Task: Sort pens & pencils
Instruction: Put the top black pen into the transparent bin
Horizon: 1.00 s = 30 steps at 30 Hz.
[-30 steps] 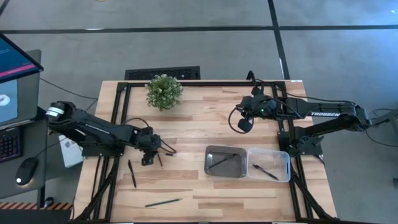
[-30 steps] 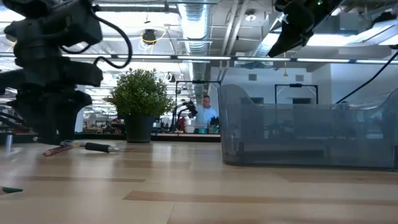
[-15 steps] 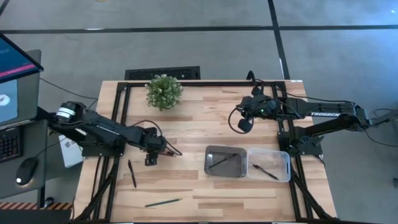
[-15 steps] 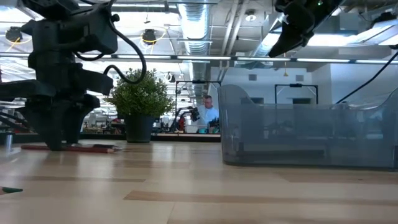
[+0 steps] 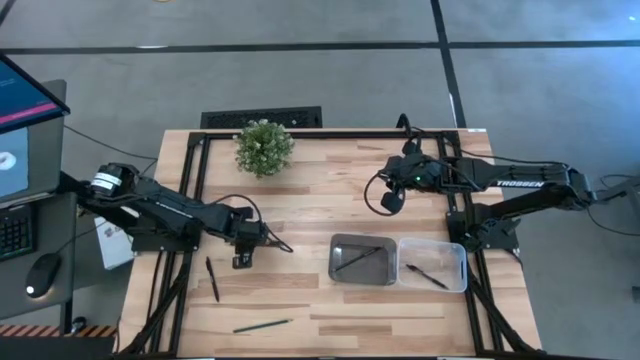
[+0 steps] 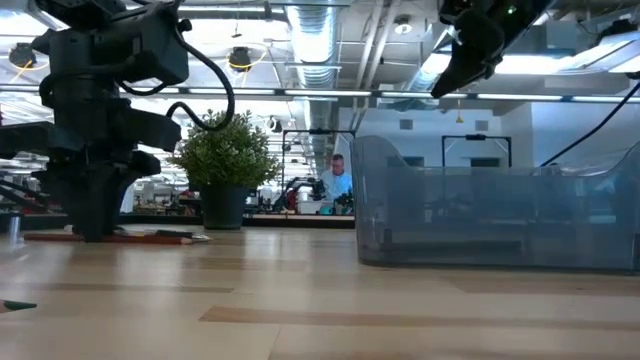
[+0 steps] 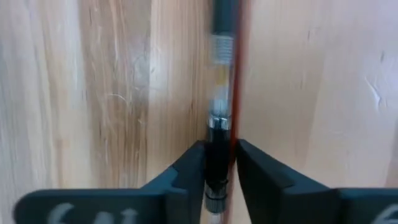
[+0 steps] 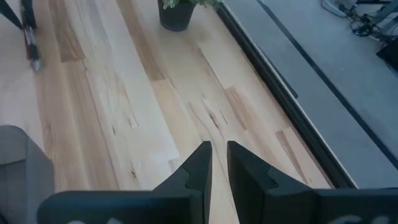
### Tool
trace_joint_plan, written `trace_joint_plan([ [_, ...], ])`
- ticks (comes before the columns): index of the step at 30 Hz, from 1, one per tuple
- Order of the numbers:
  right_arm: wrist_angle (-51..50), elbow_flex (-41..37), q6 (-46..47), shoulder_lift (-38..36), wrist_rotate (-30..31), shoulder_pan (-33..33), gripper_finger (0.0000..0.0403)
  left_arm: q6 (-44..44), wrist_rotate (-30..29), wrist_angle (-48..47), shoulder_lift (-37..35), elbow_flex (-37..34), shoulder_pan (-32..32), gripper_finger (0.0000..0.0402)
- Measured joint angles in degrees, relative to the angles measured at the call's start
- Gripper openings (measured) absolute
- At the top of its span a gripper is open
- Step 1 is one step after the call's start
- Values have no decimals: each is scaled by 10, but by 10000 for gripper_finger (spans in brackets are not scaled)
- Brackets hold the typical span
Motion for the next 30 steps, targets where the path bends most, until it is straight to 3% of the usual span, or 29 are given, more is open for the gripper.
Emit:
trace_joint_plan([
  [6,0,0,0,22,0,0,72,1,-13,20,-1,1,1,47],
  [20,1,0,0,51,0,0,72,19,-24,20,-1,1,1,44],
  [30,1,0,0,47,0,0,72,58,-17,-26,0,50,1,43],
])
